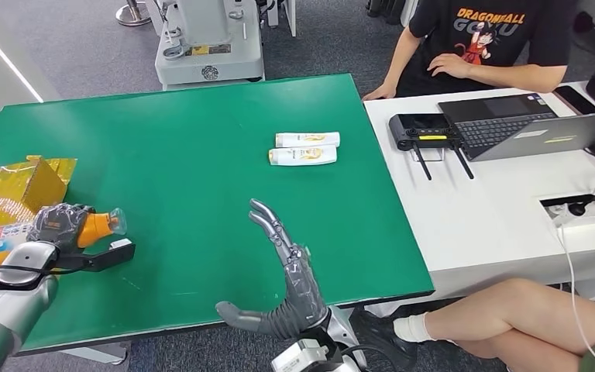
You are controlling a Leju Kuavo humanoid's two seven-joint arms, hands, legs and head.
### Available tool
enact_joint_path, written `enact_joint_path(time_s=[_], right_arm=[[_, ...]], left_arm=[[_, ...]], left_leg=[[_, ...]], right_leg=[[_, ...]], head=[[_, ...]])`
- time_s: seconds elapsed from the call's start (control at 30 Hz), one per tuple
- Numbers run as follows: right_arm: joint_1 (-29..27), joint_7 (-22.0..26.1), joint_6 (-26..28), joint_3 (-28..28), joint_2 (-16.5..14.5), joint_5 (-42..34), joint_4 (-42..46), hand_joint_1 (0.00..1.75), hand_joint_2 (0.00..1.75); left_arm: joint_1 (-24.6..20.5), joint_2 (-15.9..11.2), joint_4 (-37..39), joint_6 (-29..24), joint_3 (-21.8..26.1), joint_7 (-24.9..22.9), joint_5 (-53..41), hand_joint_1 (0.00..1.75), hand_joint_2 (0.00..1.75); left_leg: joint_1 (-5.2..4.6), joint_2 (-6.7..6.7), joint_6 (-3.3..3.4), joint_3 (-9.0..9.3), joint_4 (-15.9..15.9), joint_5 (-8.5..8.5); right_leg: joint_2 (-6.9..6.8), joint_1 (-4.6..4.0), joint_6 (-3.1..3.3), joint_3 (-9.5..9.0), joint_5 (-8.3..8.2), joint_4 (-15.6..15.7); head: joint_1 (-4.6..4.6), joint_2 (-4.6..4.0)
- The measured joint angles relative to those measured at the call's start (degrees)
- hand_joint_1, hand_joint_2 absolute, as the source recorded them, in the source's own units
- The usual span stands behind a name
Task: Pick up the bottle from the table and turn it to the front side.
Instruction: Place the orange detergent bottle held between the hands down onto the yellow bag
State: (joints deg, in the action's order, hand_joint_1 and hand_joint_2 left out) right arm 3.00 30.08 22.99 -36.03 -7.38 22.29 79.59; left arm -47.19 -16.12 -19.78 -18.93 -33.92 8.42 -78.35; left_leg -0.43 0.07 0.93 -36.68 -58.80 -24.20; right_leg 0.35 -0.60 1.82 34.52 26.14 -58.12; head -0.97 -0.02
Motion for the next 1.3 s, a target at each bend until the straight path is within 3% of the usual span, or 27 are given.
enact_joint_path(time_s=[0.57,0.87,0.93,1.13,1.3], right_arm=[[0.0,0.0,0.0,-0.1,0.1,0.0,0.0,0.0,1.75],[0.0,-0.6,0.0,-0.1,0.1,0.9,0.1,0.0,1.75],[0.0,-0.8,0.0,-0.1,0.1,1.2,0.2,0.0,1.75],[-0.3,-1.3,0.2,-0.1,0.3,1.9,0.7,0.0,1.75],[-0.6,-0.8,1.1,-0.1,0.9,1.7,0.8,0.0,1.75]], left_arm=[[0.5,-0.5,0.7,-0.1,0.0,0.2,-0.3,1.75,1.75],[3.8,-1.2,0.7,-3.8,1.6,0.2,1.5,1.75,1.75],[4.5,-1.0,0.7,-6.0,2.7,1.8,3.0,1.75,1.75],[7.5,1.3,0.7,-14.6,10.1,12.8,8.8,1.75,1.75],[8.1,3.2,0.6,-17.2,15.1,16.4,9.5,1.75,1.75]], left_leg=[[0.0,0.0,0.0,0.0,0.0,0.0],[0.0,0.0,0.0,0.0,0.0,0.0],[0.0,0.0,0.0,0.01,0.0,0.0],[-0.02,-0.01,0.0,0.01,0.0,0.0],[-0.04,-0.04,0.01,0.03,0.0,0.0]], right_leg=[[0.01,0.0,0.0,-0.01,0.0,0.0],[0.0,0.0,0.0,-0.01,0.0,0.0],[0.0,0.0,0.0,-0.01,0.0,0.0],[-0.01,0.02,0.0,-0.01,0.0,0.0],[-0.05,0.04,-0.01,-0.03,0.0,0.0]], head=[[0.01,0.0],[0.0,0.0],[-0.01,0.0],[-0.01,0.0],[-0.01,0.0]])
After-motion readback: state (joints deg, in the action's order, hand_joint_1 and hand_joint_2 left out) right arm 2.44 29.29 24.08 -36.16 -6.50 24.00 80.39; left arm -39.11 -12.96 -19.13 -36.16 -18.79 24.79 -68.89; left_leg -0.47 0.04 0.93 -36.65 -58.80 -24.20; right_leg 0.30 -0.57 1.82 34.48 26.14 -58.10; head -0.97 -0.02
